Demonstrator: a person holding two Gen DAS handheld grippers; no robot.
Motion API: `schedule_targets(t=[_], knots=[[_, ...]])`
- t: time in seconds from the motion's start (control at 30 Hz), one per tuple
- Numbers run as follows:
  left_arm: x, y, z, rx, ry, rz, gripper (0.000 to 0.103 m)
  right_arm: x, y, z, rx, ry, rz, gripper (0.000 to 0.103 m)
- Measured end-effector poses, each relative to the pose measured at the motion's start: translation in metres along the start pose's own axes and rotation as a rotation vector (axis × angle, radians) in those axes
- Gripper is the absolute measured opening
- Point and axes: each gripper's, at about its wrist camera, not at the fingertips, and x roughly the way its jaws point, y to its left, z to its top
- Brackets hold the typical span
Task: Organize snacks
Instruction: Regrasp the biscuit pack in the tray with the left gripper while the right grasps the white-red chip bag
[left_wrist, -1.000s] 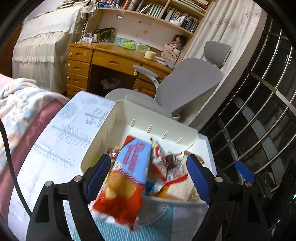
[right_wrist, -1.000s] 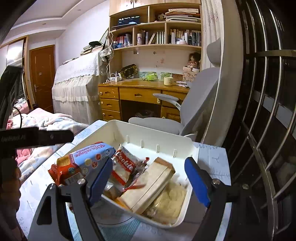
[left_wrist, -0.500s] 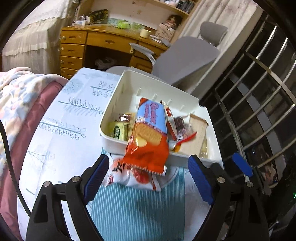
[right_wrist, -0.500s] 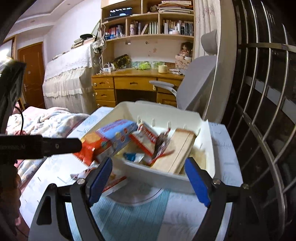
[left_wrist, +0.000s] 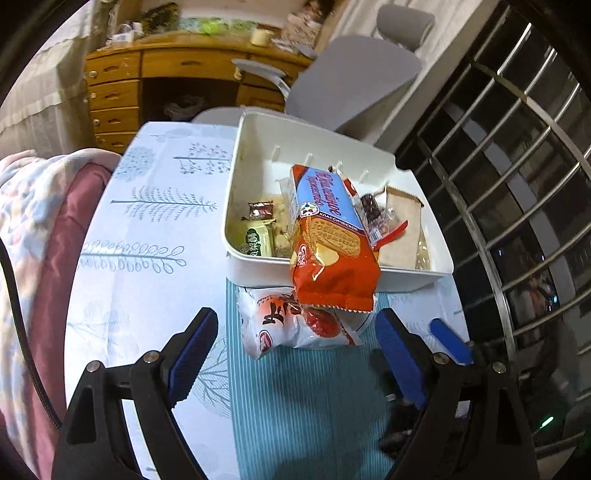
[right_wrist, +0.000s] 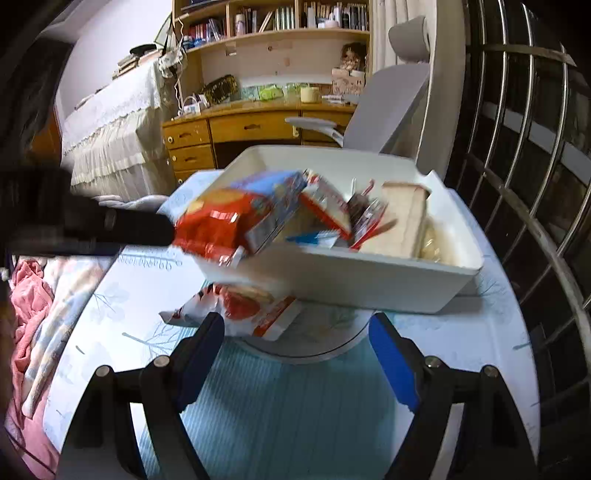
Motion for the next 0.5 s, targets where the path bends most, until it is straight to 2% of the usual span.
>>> schedule_targets(t=[0.13, 0.27, 0.4, 0.5], knots=[[0.011, -0.005, 0.023, 0.024, 0.076, -0.026, 0.086, 0.017, 0.015, -0.009, -0.018, 0.016, -0.014, 0.081], [0.026, -0.013, 0.046, 0.052, 0.142, -0.02, 0.086, 0.029, 0.025, -0.015, -0.044, -0.004, -0.012, 0.081], [0.049, -0.023, 0.068, 0.075, 0.235, -0.011, 0.086, 0.039, 0.036, -0.017, -0.113, -0.02, -0.042, 0.079], [0.062, -0.03, 0.081, 0.092, 0.268, -0.002, 0.086, 0.044, 0.045, -0.017, -0.198, -0.032, -0.062, 0.077]])
